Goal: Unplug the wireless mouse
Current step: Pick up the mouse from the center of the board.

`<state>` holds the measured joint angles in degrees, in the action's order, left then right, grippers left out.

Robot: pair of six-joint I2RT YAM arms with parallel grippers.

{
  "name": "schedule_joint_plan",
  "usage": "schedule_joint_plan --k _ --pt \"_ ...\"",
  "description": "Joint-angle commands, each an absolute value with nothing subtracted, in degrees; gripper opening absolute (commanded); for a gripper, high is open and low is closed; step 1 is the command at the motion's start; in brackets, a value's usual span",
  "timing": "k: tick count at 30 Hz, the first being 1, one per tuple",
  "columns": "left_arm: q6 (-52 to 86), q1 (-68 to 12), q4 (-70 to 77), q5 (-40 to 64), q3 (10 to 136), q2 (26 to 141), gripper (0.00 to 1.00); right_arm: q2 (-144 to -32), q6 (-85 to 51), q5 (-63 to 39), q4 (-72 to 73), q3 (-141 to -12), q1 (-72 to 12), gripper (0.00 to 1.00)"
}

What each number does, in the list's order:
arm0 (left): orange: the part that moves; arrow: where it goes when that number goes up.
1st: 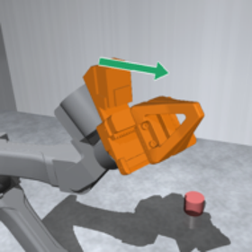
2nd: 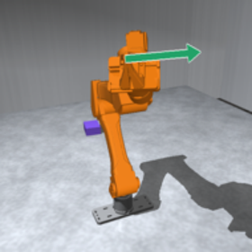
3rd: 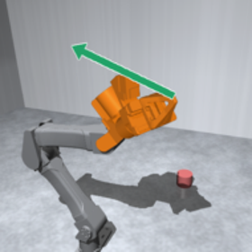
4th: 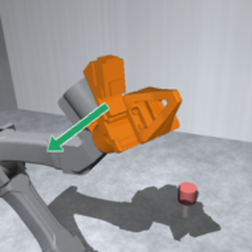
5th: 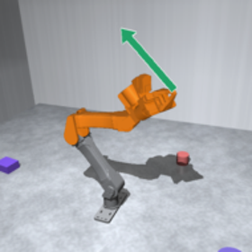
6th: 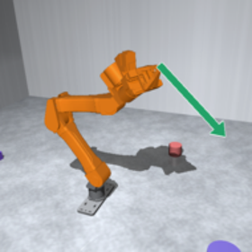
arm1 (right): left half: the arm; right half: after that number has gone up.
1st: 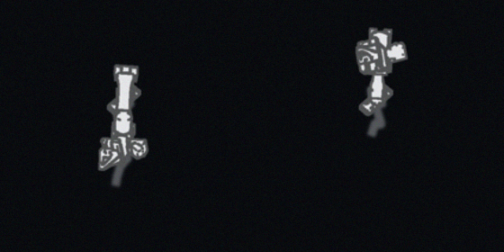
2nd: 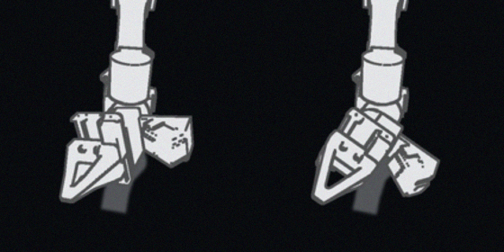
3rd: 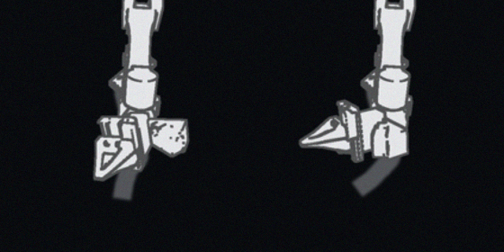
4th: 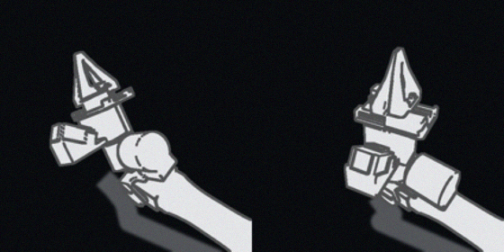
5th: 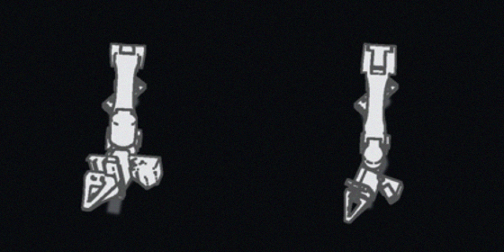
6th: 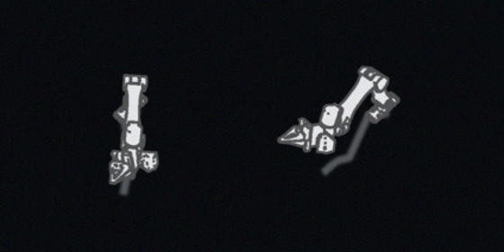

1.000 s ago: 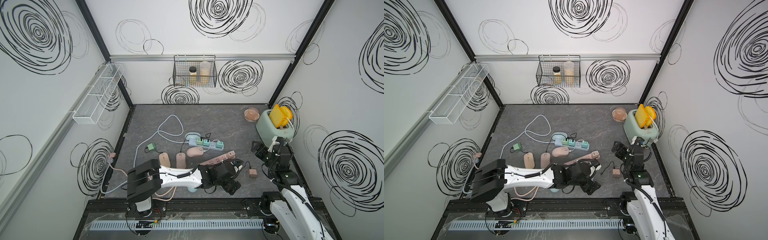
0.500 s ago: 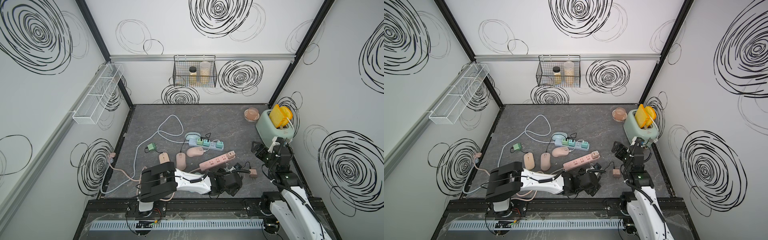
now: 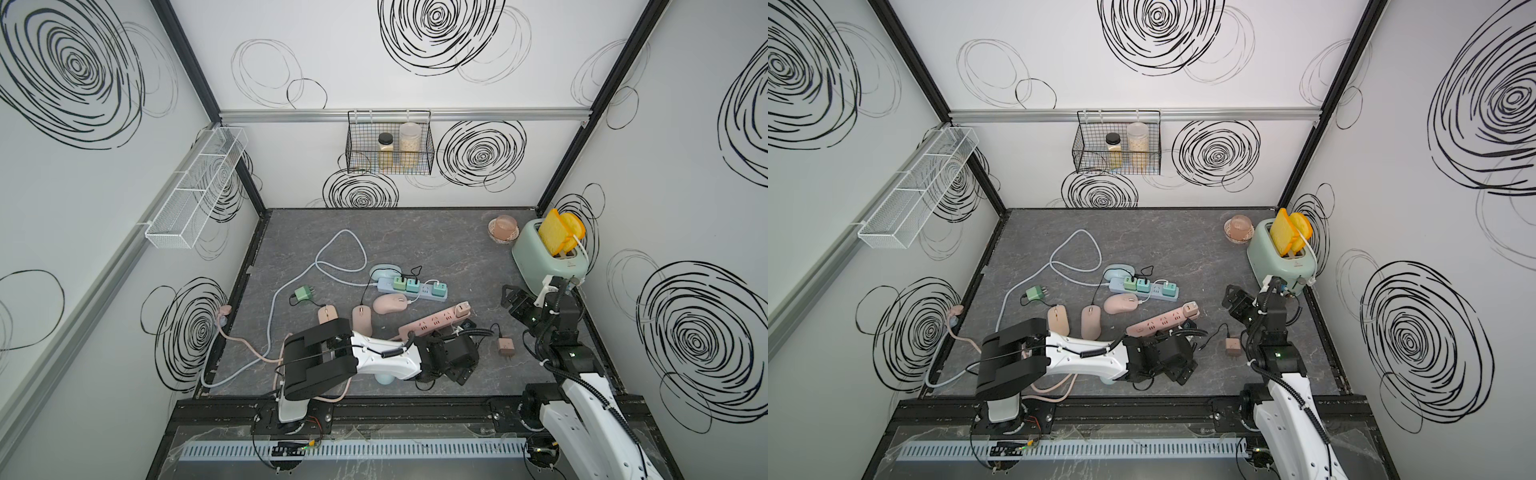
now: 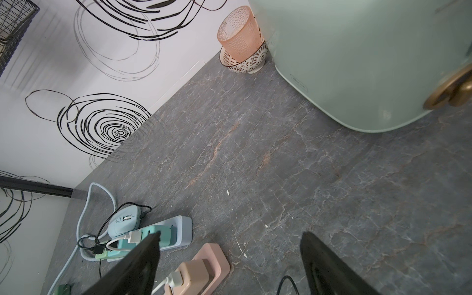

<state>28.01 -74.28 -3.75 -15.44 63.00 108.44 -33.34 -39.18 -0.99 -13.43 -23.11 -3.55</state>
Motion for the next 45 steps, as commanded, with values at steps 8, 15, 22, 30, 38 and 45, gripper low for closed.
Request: schedule_joint_plan --k 8,15,22,30,38,45 --pt "28.5 -72.5 -4.4 -15.0 56.6 106.2 0.96 -33.1 -39.4 -1.6 -12.1 -21.7 -3.7 0.89" --pt "24.7 -70.2 -1.9 -15.4 55.2 105.2 0.93 -33.2 -39.8 -2.5 -12.1 -21.0 -3.9 0.88" --pt "18.8 -70.6 4.4 -8.9 55.6 105.5 0.88 -33.6 -39.9 -4.8 -13.0 -19.4 -6.0 0.85" --pt "18.0 -70.5 4.3 -9.0 54.9 106.0 0.64 -33.9 -41.5 -2.9 -13.8 -17.8 -14.5 0.82" --pt "17.0 -70.7 6.9 -9.9 51.7 102.6 0.43 -33.9 -43.5 -3.1 -13.6 -17.3 -22.5 0.79" --pt "15.5 -71.6 12.1 -9.2 48.4 98.4 0.09 -32.5 -45.7 -10.5 -11.1 -14.3 -22.8 0.66"
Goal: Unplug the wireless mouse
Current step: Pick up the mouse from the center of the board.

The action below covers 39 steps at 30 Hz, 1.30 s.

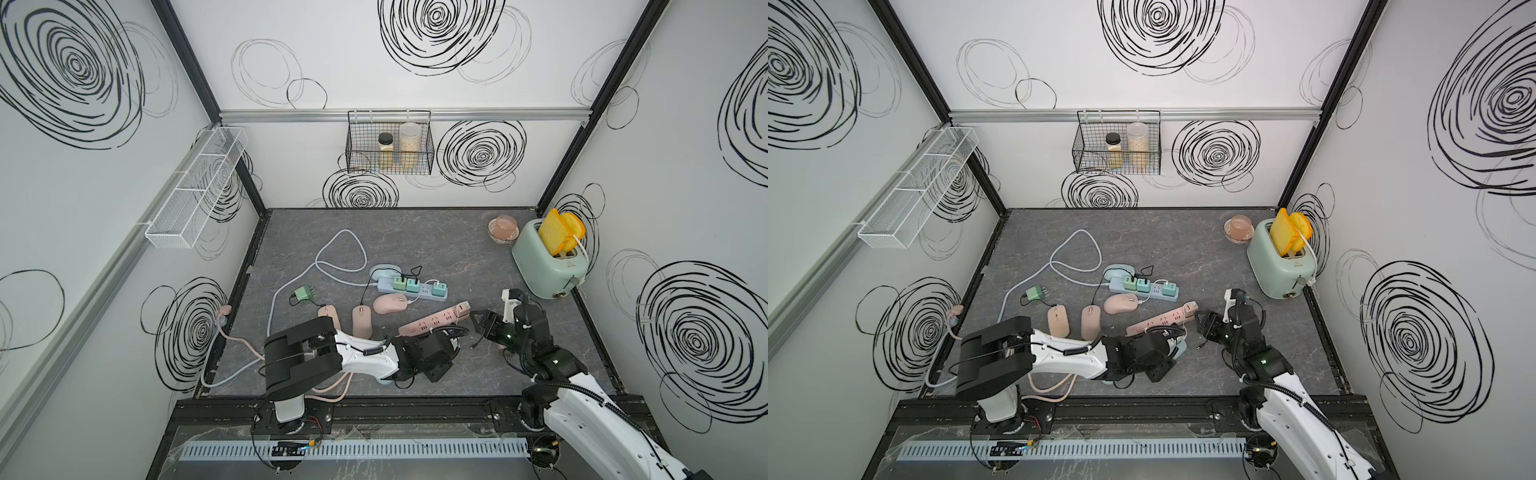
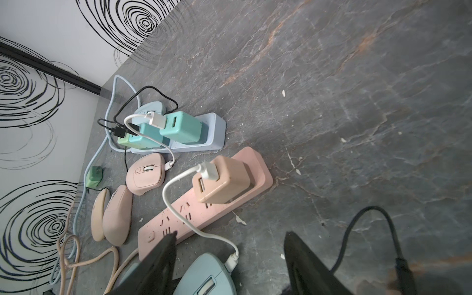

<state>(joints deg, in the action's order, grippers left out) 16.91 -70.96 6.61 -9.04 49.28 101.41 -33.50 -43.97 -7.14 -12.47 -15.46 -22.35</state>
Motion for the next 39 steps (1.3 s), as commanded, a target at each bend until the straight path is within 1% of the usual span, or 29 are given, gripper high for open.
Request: schedule_joint_plan --k 1,2,9,12,14,21,26,28,35,39 --pt "15.5 -71.7 13.0 -8.8 47.8 97.8 0.02 -31.9 -46.1 -11.2 -10.5 -13.8 -22.8 0.64" --pt "15.6 -71.7 13.9 -8.7 47.3 97.2 0.0 -31.3 -46.3 -11.8 -9.8 -13.4 -22.7 0.63" --pt "17.7 -71.7 24.8 -8.4 40.0 90.1 0.0 -31.0 -48.1 -16.0 -6.8 -12.6 -22.9 0.56" --pt "18.3 -71.6 27.3 -8.6 38.1 87.7 0.0 -32.0 -49.3 -18.0 -4.7 -11.9 -23.0 0.54" --pt "18.8 -71.6 27.4 -8.8 37.9 87.1 0.0 -32.5 -50.3 -19.1 -2.9 -11.6 -23.5 0.54" --pt "21.4 -71.2 28.2 -8.8 37.8 87.6 0.0 -33.3 -53.8 -19.2 1.6 -10.8 -26.5 0.48" --pt "22.4 -70.9 27.7 -9.4 38.3 88.1 0.0 -34.9 -55.1 -18.8 3.1 -10.9 -28.4 0.42" --pt "23.1 -70.6 28.1 -9.3 38.1 87.8 0.0 -34.9 -55.7 -18.6 3.5 -10.6 -29.1 0.41" --pt "24.2 -70.3 29.5 -8.5 37.5 87.1 0.0 -34.7 -58.1 -17.7 5.1 -9.5 -29.6 0.26" --pt "26.3 -70.2 30.1 -8.2 37.4 86.9 0.0 -35.2 -59.8 -17.4 6.8 -9.1 -29.7 0.15"
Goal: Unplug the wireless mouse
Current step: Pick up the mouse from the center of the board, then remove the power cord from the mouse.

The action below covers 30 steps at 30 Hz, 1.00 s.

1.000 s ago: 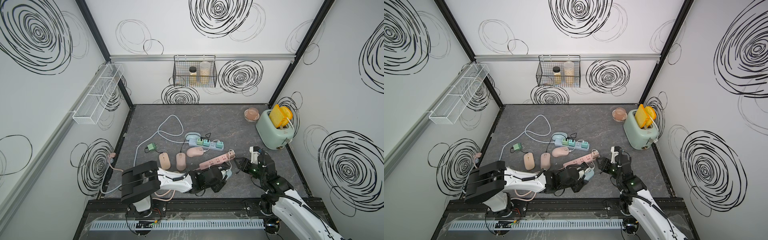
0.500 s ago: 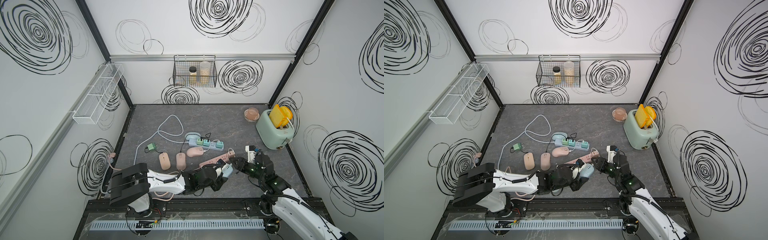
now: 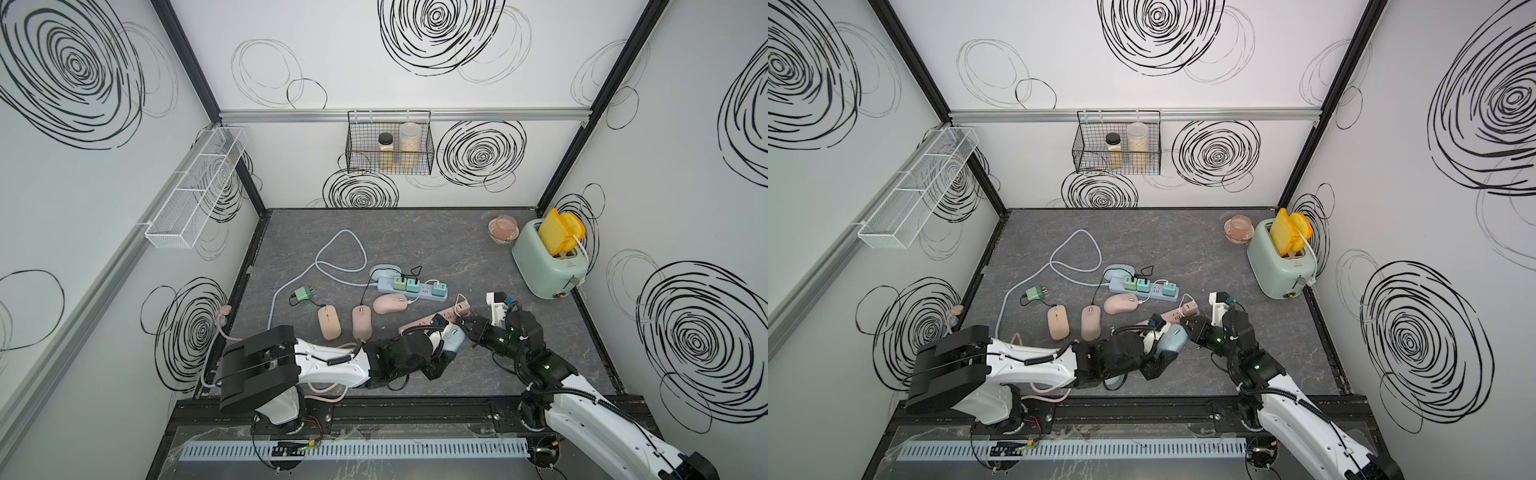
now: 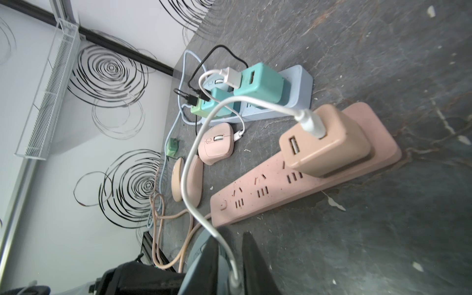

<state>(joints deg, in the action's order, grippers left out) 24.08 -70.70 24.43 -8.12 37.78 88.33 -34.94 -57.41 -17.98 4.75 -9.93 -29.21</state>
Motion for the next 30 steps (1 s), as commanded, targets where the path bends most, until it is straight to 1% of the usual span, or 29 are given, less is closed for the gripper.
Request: schedule_joint_plan --k 1,4,8,12,18,30 --pt "26.6 -70.2 30.2 -8.1 37.4 86.9 0.0 -35.3 -60.1 -17.3 7.1 -9.1 -29.7 0.12" --pt "27.3 -70.1 30.5 -7.6 37.4 86.8 0.0 -35.9 -61.0 -17.2 7.8 -9.1 -29.7 0.0" --pt "27.6 -70.2 28.7 -6.3 38.3 87.0 0.0 -36.0 -61.3 -16.3 8.5 -9.1 -29.8 0.0" --pt "26.9 -71.0 20.5 -5.4 41.6 88.2 0.0 -36.9 -59.0 -15.0 6.8 -11.0 -29.4 0.0" --pt "27.4 -71.8 11.2 -2.8 43.6 90.1 0.0 -39.0 -58.2 -16.1 7.9 -11.1 -27.6 0.0" --pt "27.0 -70.6 5.0 1.2 45.2 92.6 0.0 -40.5 -55.3 -20.0 8.5 -11.1 -23.3 0.0"
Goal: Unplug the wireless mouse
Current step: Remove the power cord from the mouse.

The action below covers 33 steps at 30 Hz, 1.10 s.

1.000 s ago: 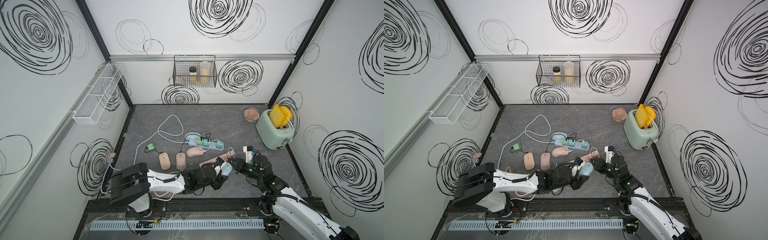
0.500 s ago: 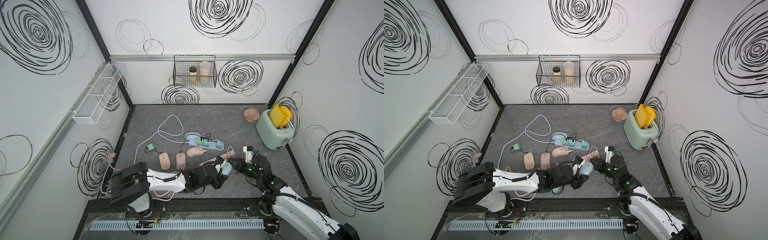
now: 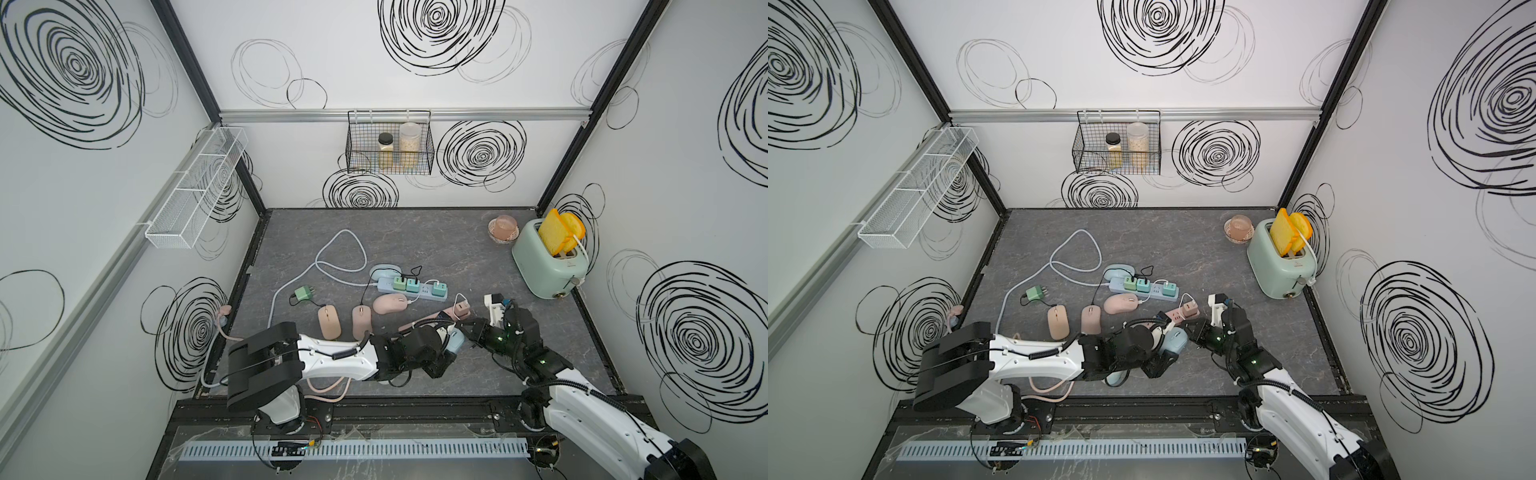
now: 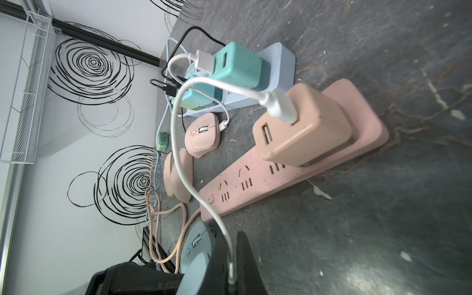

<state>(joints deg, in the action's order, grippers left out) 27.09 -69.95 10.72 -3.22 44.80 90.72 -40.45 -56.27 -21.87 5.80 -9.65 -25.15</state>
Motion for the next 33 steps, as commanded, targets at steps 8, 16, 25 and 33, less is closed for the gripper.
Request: schedule_joint_plan --k 8,16,25,33 --pt "24.8 -70.1 3.6 2.7 44.8 93.7 0.0 -40.9 -51.8 -23.5 6.9 -12.2 -19.9 0.0" --pt "24.7 -69.6 2.0 3.3 43.3 92.5 0.0 -42.2 -49.8 -27.1 7.0 -13.4 -15.3 0.0" --pt "26.1 -69.6 6.8 3.4 41.5 91.6 0.0 -44.3 -49.3 -28.0 4.5 -14.9 -15.9 0.0" --pt "26.5 -69.8 7.7 3.1 42.5 92.9 0.39 -35.8 -49.0 -21.4 -1.2 -9.6 -19.7 0.5"
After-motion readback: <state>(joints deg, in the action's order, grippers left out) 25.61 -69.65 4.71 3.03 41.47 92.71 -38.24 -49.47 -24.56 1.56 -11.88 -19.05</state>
